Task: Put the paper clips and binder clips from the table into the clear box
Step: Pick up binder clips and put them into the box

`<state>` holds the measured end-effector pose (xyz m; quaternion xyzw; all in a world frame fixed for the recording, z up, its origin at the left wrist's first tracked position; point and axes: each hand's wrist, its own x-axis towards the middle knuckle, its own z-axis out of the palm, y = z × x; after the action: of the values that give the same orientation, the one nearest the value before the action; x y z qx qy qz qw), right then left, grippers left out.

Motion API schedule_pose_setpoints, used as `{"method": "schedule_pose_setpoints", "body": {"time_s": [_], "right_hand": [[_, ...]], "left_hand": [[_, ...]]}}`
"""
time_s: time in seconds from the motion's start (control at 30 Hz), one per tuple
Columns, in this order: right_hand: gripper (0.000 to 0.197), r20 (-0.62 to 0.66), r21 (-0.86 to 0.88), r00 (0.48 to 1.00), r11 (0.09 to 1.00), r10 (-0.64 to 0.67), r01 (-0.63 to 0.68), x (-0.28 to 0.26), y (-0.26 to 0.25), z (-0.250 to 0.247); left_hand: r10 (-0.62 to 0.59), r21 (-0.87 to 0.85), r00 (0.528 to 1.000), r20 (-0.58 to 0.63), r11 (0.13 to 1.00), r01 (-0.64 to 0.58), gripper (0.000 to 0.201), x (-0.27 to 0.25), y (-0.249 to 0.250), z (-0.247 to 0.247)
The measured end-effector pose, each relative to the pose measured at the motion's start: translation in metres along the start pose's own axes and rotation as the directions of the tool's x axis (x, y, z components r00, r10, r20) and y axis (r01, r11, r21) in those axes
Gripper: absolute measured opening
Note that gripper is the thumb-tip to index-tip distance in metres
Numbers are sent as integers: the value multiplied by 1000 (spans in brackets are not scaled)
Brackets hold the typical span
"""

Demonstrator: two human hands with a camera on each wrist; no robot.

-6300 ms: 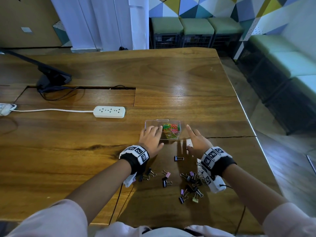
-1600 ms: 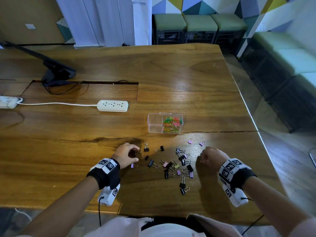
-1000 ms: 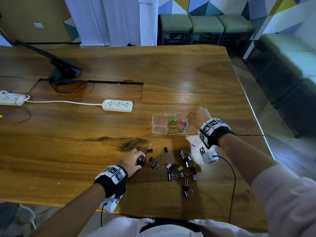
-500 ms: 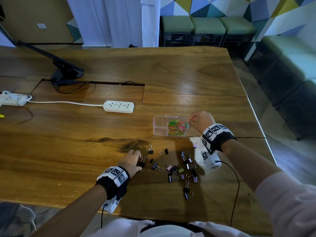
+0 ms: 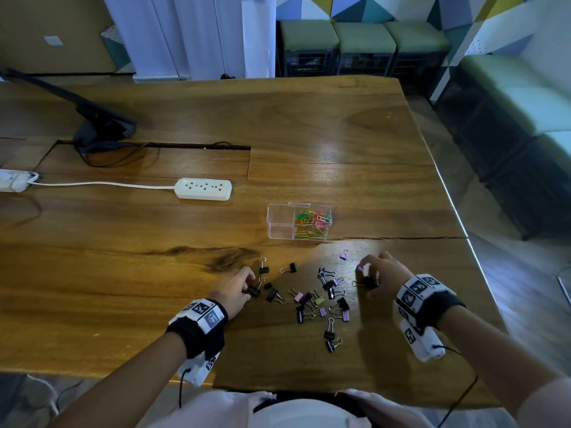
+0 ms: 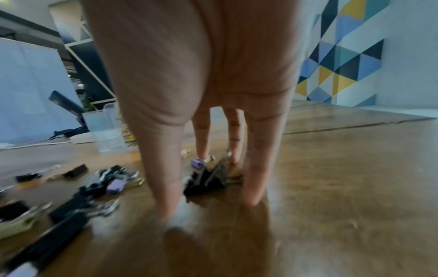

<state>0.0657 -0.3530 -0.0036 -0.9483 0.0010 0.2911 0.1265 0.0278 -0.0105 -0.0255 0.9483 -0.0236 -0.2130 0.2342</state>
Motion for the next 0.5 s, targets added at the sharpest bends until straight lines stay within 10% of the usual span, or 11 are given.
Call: {"method": "schedule_pose_setpoints", "body": {"time_s": [0.23,0.5], "right_hand": [[16,-95,0,987,991,-132,133,-6,-14,21],[13,-69,-64,986,987,-149,145,-2,-25,19]], "left_hand": [[52,-3,998,19,999,-52,61,-2,14,1],[80,108,995,61,990,-86,33,9,23,-1]]}}
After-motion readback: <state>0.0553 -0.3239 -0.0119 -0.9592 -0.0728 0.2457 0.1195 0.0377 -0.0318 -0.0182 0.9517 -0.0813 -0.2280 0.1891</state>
